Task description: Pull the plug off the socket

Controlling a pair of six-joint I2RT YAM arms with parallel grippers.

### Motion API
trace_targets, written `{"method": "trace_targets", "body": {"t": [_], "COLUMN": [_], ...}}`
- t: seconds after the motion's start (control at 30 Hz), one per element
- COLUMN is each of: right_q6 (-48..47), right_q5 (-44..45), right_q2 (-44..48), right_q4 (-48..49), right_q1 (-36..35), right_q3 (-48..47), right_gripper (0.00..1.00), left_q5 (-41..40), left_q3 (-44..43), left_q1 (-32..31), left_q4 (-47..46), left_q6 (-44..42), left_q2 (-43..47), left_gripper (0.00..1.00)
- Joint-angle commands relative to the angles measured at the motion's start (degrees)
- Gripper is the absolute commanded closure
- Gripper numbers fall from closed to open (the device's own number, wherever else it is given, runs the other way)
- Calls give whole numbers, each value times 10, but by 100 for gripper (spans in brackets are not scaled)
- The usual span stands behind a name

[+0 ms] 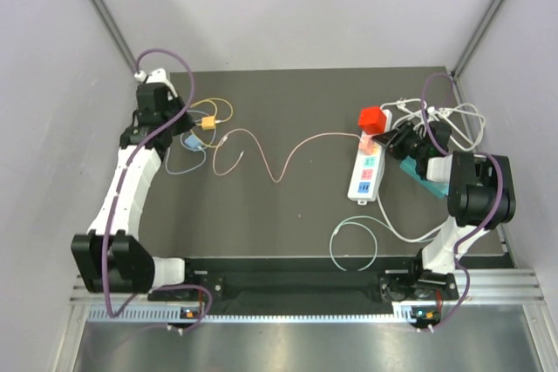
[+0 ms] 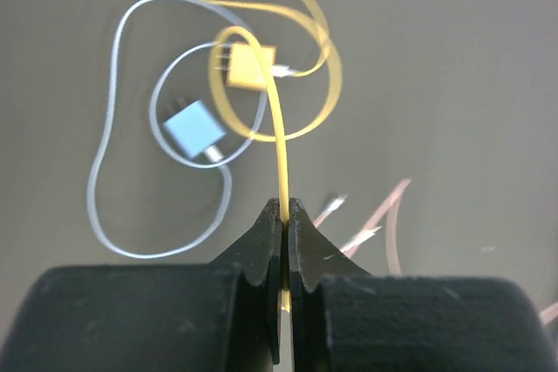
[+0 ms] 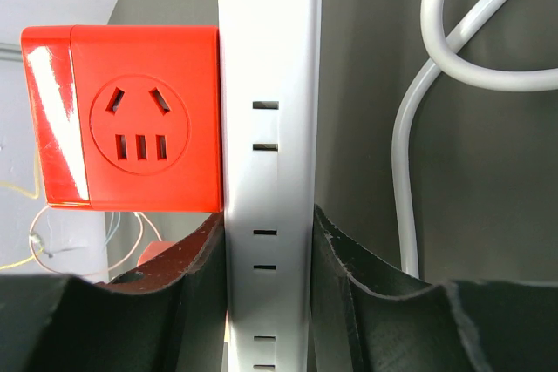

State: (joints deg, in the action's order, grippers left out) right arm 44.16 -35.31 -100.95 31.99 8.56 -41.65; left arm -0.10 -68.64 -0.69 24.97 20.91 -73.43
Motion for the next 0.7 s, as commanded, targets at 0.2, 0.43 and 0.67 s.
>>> {"method": "trace_targets", "body": {"t": [0.2, 0.43, 0.67], "right_q6": [15, 14, 15], "right_q5": [-20, -20, -24], "right_q2": [15, 15, 14], "right_q4": [75, 74, 75], "right_q1": [11, 11, 11], "right_q3": [-12, -12, -13], "right_gripper": [100, 100, 100], "left_q5": [-184, -325, -240], "left_q3": [-4, 61, 15], "left_q1": [-86, -77, 22], "left_q4": [83, -50, -109], "left_q6": [-156, -84, 6], "left_q2": [-84, -47, -108], "left_gripper": [100, 100, 100]}}
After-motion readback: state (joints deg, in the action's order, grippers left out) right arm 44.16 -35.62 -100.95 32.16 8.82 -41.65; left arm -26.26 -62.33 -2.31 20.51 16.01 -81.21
